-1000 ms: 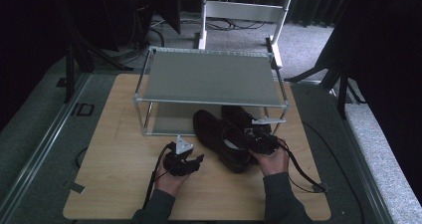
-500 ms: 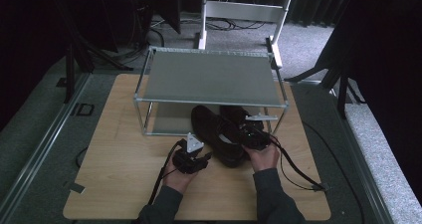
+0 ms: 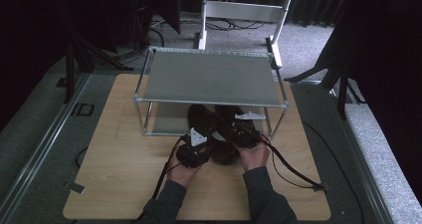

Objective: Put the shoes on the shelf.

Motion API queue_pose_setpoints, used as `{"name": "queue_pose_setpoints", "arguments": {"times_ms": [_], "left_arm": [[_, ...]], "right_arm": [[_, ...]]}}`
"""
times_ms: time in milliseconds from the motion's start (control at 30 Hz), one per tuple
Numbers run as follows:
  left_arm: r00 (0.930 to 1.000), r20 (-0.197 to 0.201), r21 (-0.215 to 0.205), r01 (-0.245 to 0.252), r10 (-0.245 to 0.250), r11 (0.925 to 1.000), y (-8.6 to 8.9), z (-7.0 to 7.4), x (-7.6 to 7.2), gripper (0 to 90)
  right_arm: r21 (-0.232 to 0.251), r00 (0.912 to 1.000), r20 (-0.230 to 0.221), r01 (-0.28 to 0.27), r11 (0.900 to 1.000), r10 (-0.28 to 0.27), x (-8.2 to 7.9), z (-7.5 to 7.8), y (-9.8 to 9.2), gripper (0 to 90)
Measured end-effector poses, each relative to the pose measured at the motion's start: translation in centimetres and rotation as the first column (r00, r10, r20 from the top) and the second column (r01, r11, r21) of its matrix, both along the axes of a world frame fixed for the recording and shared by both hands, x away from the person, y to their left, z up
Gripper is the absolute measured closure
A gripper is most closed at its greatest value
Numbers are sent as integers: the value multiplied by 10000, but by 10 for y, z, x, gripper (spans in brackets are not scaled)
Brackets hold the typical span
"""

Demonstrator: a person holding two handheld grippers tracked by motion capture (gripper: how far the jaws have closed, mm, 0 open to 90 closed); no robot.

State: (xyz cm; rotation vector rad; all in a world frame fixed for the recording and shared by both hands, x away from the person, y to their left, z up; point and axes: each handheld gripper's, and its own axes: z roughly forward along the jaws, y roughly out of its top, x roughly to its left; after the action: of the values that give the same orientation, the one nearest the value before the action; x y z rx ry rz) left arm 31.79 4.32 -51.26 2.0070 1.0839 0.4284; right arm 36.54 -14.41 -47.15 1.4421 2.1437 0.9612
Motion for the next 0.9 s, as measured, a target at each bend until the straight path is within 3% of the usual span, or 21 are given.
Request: {"name": "queue_pose_setpoints", "arguments": {"times_ms": [167, 433, 533, 633, 733, 767, 900], "left_arm": [[9998, 154, 217, -159, 155, 9996, 3, -3, 10, 715], [9966, 806, 416, -188, 154, 9990, 5, -7, 33, 760], [9930, 1169, 765, -234, 143, 9968, 3, -9, 43, 772], [9925, 1206, 785, -289, 193, 9965, 5, -12, 47, 782], [9931, 1157, 522, -248, 186, 9983, 9, -13, 51, 756], [9933, 1137, 608, -283, 212, 9978, 9, -13, 52, 740], [9952, 882, 592, -474, 421, 9971, 11, -16, 56, 713]], "right_arm": [[-7, 9996, 127, 247, 9997, -247, 4, -3, 9, 804], [609, 9909, 311, 1288, 9898, -1309, 17, -10, 15, 803], [657, 9801, 470, 1897, 9796, -1929, 21, -11, 21, 803], [496, 9750, 512, 2137, 9756, -2161, 25, -12, 29, 801], [499, 9746, 372, 2189, 9745, -2208, 28, -11, 28, 789], [532, 9748, 309, 2192, 9742, -2210, 29, -11, 27, 776], [620, 9818, 365, 1839, 9810, -1864, 29, -11, 22, 649]]}}
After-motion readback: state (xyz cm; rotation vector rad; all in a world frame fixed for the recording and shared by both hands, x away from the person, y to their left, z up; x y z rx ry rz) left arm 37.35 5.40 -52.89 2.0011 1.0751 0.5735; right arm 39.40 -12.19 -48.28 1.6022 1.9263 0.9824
